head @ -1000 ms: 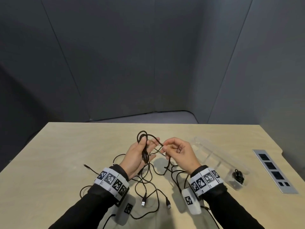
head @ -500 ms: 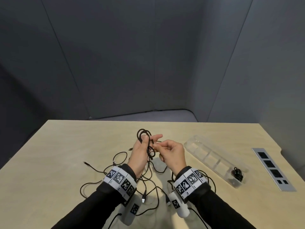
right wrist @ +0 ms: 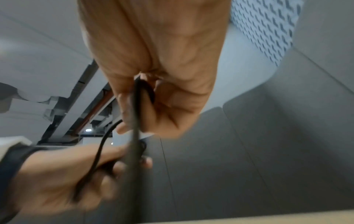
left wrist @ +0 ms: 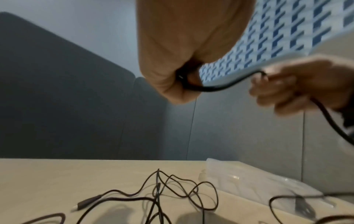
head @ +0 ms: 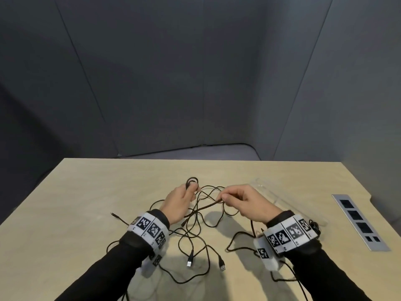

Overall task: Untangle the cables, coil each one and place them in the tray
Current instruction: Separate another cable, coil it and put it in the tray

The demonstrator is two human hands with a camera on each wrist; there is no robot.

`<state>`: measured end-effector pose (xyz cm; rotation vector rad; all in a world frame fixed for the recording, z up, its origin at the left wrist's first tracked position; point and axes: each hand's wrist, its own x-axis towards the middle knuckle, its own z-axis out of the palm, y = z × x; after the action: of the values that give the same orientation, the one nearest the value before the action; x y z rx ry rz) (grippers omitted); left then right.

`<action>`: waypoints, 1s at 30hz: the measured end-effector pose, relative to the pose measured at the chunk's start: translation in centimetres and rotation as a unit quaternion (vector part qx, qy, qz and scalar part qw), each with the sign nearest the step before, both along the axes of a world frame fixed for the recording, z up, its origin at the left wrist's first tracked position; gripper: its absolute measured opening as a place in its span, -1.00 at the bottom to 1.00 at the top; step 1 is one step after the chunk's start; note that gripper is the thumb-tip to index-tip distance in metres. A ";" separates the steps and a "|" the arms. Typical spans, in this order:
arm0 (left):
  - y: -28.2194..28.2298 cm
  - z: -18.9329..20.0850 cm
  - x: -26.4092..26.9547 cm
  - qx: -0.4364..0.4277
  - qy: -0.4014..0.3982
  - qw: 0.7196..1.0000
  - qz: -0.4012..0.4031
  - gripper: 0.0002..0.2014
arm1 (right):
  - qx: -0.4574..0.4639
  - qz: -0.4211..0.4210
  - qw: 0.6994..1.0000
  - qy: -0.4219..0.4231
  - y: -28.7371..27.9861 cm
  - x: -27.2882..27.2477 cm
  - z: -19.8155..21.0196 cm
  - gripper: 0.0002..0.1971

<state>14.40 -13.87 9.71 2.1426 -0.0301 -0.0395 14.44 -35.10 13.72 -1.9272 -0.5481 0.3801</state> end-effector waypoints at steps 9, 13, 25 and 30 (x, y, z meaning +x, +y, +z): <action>-1.2 1.1 -1.0 0.063 0.009 0.989 -0.136 -0.53 | 0.092 -0.084 0.989 -0.084 0.6 2.1 -0.8 -0.83; -0.8 1.3 -0.6 0.051 0.024 0.983 -0.174 -0.63 | 0.116 -0.133 0.982 -0.072 0.8 2.4 -1.8 -0.90; -1.0 2.5 -0.1 -0.541 0.049 0.836 0.084 -0.62 | 0.075 -0.137 0.987 -0.041 1.4 0.1 -4.7 -0.79; -0.5 2.5 0.2 -0.538 0.026 0.828 0.154 -0.68 | -0.040 -0.010 0.999 -0.018 2.9 -2.0 -5.1 -0.74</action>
<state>14.62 -14.41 12.25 0.9834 0.2695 0.0917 12.48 -32.16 8.66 -2.0187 -0.5449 0.3607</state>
